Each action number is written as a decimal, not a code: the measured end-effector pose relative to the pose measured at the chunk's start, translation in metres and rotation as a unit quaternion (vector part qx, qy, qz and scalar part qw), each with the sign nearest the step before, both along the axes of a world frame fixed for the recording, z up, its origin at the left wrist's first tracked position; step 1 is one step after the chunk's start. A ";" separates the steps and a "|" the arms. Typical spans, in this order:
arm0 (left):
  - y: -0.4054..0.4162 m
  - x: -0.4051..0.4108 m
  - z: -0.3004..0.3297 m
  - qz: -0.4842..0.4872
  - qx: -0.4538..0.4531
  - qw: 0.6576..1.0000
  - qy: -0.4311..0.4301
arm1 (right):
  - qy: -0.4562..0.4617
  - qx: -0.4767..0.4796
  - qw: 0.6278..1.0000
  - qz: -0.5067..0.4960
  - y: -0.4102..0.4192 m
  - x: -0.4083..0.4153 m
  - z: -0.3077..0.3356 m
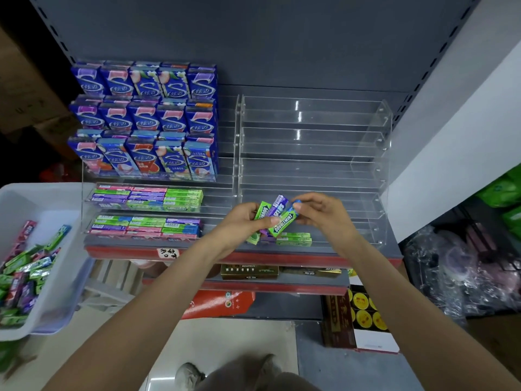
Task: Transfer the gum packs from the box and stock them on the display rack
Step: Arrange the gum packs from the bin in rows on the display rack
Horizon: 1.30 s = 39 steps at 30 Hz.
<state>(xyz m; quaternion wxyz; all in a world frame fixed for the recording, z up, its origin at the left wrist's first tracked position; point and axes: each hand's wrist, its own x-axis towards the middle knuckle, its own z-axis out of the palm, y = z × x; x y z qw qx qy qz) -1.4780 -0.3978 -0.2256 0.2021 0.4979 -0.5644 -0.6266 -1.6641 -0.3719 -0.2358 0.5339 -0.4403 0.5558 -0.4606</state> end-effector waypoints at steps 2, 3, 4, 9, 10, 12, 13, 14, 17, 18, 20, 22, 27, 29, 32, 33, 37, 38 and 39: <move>-0.003 -0.001 0.001 0.036 -0.018 0.999 0.003 | -0.030 0.003 0.999 -0.040 0.002 -0.011 -0.002; -0.005 -0.001 0.001 0.052 -0.023 0.998 0.010 | -0.035 0.002 0.997 -0.064 0.003 -0.017 -0.004; -0.006 -0.001 0.000 0.065 -0.026 0.997 0.014 | -0.027 0.001 0.996 -0.084 0.003 -0.023 -0.008; -0.008 0.000 -0.006 0.078 -0.033 0.996 0.005 | 0.087 0.002 0.991 -0.098 0.003 -0.033 -0.029; -0.008 -0.001 -0.006 0.077 -0.032 0.996 0.006 | 0.107 -0.003 0.989 -0.100 0.003 -0.031 -0.032; -0.007 -0.003 -0.007 0.076 -0.034 0.997 0.002 | 0.155 -0.018 0.983 -0.098 0.004 -0.030 -0.037; -0.007 -0.003 -0.008 0.074 -0.036 0.997 0.000 | 0.181 -0.024 0.979 -0.092 0.005 -0.029 -0.040; -0.007 -0.003 -0.008 0.073 -0.037 0.997 -0.001 | 0.203 -0.030 0.975 -0.086 0.006 -0.029 -0.044; -0.006 -0.002 -0.009 0.074 -0.040 0.996 -0.003 | 0.240 -0.032 0.968 -0.067 0.010 -0.027 -0.052; -0.006 -0.002 -0.009 0.075 -0.038 0.996 -0.002 | 0.250 -0.027 0.966 -0.062 0.011 -0.026 -0.054; -0.006 -0.001 -0.009 0.075 -0.036 0.997 -0.004 | 0.270 -0.016 0.961 -0.051 0.011 -0.024 -0.058; -0.006 0.001 -0.009 0.074 -0.035 0.997 -0.007 | 0.300 -0.002 0.954 -0.027 0.010 -0.022 -0.061; -0.004 0.002 -0.009 0.070 -0.029 0.997 -0.009 | 0.447 -0.013 0.892 0.069 0.006 -0.019 -0.061; -0.004 0.003 -0.011 0.069 -0.023 0.997 -0.006 | 0.482 -0.027 0.871 0.095 0.005 -0.017 -0.059; -0.004 0.005 -0.011 0.068 -0.022 0.997 -0.008 | 0.519 -0.040 0.845 0.118 0.005 -0.011 -0.057; -0.004 0.005 -0.011 0.068 -0.022 0.997 -0.006 | 0.530 -0.045 0.838 0.120 0.006 -0.010 -0.056; -0.005 0.005 -0.011 0.068 -0.021 0.997 0.000 | 0.556 -0.056 0.822 0.112 0.006 -0.005 -0.051; -0.005 0.006 -0.011 0.068 -0.020 0.997 0.001 | 0.556 -0.055 0.822 0.113 0.006 -0.005 -0.050; -0.005 0.006 -0.012 0.067 -0.023 0.997 -0.002 | 0.555 -0.052 0.822 0.114 0.006 -0.006 -0.049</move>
